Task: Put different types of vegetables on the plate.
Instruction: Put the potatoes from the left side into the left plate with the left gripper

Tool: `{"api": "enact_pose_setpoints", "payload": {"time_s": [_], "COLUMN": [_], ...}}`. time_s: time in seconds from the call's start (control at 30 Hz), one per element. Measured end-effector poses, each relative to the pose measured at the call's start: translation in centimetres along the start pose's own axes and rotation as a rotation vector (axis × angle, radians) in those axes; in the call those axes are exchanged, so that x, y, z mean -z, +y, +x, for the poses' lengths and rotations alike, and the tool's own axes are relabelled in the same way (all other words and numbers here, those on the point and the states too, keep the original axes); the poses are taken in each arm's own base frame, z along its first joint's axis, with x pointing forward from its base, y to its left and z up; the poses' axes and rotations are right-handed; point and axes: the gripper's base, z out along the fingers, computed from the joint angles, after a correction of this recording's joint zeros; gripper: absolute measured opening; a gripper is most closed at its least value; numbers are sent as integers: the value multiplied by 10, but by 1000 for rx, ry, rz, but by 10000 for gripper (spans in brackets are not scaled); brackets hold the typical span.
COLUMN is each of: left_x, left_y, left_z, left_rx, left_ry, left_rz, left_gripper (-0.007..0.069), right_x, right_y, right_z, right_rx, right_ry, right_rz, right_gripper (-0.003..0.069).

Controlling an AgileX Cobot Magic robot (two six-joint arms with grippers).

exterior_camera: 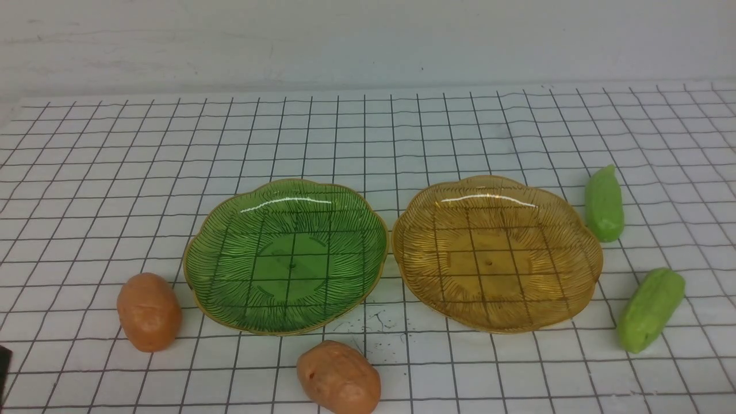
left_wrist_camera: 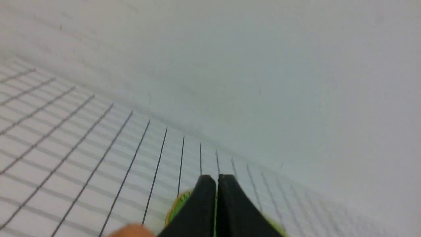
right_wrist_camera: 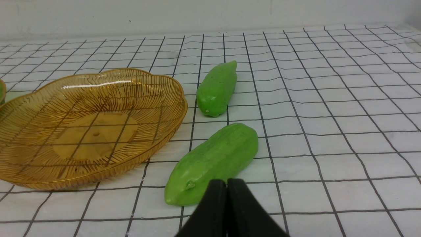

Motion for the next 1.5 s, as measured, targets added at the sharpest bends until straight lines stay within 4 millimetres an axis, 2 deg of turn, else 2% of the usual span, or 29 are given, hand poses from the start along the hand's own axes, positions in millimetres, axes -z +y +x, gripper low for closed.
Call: {"api": "enact_pose_setpoints", "payload": {"time_s": [0.13,0.23,0.3,0.33,0.4,0.43,0.47,0.57,0.6,0.67,0.77,0.8,0.83,0.93,1.07,1.2,1.27,1.4,1.43,1.47,1.5], "left_x": [1,4,7,8,4,5,-4,-28,-51,-73,-103,-105,-122,-148,-167,-178,-182,-190,-193,-193,-196], "left_y": [1,-9,-24,-39,-59,-61,-75,-101,-110,-116,-115,-114,-109,-93,-75,-54,-40,-15,-7,-6,-1], "left_z": [-14,-40,-63,-84,-107,-110,-124,-143,-144,-135,-118,-115,-98,-65,-40,-30,-29,-25,-23,-21,-19], "left_rx": [88,120,126,113,65,65,20,-74,-123,-157,-165,-164,-156,-152,-192,-189,-177,-122,-105,-103,-96], "left_ry": [-153,-286,-322,-319,-262,-260,-174,30,203,424,683,694,844,1068,1198,1244,1250,1268,1273,1278,1280], "left_rz": [-8,24,72,110,141,148,158,177,174,173,151,146,119,53,-25,-169,-257,-377,-406,-411,-427], "left_gripper": [-8,-8,-8,-8,-8,-8,-8,-8,-8,-8,-8,-8,-8,-8,-8,-8,-8,-8,-8,-8,-8], "right_x": [0,0,0,0,0,0,0,2,3,4,5,5,5,6,7,6,12,23,21,19,17], "right_y": [0,0,0,0,1,1,2,1,0,-3,-6,-6,-7,-9,-11,-4,4,20,23,24,27], "right_z": [0,0,0,0,-2,-3,-6,-19,-23,-27,-29,-29,-30,-30,-32,-33,-46,-97,-112,-111,-128], "right_rx": [0,5,7,-1,-46,-48,-124,-395,-512,-687,-797,-822,-859,-870,-860,-846,-774,-510,-452,-443,-376], "right_ry": [0,0,0,-4,-28,-39,-76,-220,-260,-309,-343,-351,-360,-375,-403,-332,-280,-139,-89,-66,-11], "right_rz": [0,1,1,-1,-12,-11,-25,-54,-64,-74,-75,-74,-73,-65,-48,-93,-156,-251,-264,-264,-283], "right_gripper": [-14,-14,-14,-14,-14,-14,-14,-14,-14,-14,-14,-14,-14,-14,-14,-14,-14,-14,-14,-14,-14]}}
